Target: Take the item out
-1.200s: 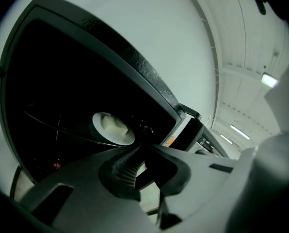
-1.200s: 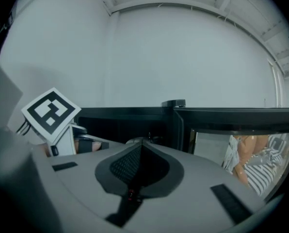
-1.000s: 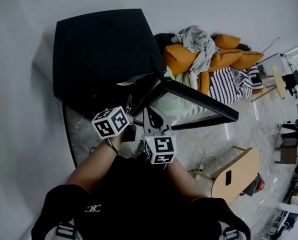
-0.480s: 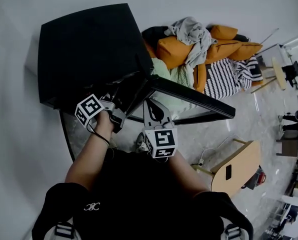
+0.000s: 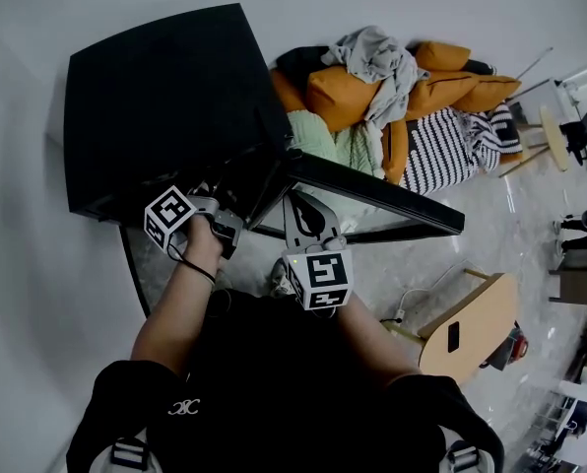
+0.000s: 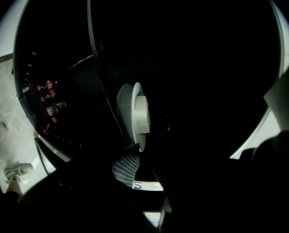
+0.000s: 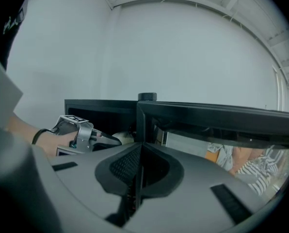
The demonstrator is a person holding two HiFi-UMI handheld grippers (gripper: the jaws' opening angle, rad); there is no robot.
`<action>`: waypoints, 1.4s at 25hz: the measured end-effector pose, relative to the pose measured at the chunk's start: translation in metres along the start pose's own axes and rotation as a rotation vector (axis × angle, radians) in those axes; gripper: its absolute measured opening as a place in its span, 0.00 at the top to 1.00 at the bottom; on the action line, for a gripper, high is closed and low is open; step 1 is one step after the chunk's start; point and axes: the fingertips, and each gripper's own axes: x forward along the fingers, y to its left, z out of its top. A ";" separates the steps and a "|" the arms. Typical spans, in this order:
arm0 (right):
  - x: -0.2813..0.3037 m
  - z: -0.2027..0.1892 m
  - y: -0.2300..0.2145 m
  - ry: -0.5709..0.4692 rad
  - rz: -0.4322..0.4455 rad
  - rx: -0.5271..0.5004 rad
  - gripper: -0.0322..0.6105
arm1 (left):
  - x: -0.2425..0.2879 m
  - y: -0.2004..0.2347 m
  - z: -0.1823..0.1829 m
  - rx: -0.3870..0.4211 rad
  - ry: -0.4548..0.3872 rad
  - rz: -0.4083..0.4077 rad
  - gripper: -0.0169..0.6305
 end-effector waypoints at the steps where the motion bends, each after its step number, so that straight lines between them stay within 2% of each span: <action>1: 0.000 -0.001 -0.001 0.002 0.000 0.000 0.94 | 0.000 0.000 0.000 -0.013 0.000 -0.003 0.88; 8: 0.000 -0.001 0.000 0.005 0.003 -0.007 0.94 | 0.002 0.010 -0.008 -0.125 0.020 0.001 0.88; 12: -0.002 -0.003 0.000 0.009 -0.002 -0.003 0.94 | 0.005 0.009 -0.006 -0.127 0.018 0.004 0.88; 19: -0.006 -0.004 0.000 0.010 -0.008 0.002 0.94 | 0.007 0.013 -0.005 -0.205 -0.003 0.065 0.86; 23: -0.005 -0.005 -0.001 0.006 -0.010 0.002 0.94 | 0.008 0.018 -0.006 -0.288 -0.004 0.113 0.86; 29: -0.004 -0.003 -0.001 0.006 -0.005 0.003 0.94 | 0.006 0.016 -0.006 -0.271 0.001 0.119 0.87; 31: -0.003 -0.003 -0.001 0.005 -0.002 0.003 0.94 | 0.006 0.014 -0.006 -0.238 0.006 0.121 0.94; 35: -0.003 -0.004 0.003 0.003 0.011 0.002 0.94 | 0.004 0.013 -0.008 -0.226 0.011 0.117 0.94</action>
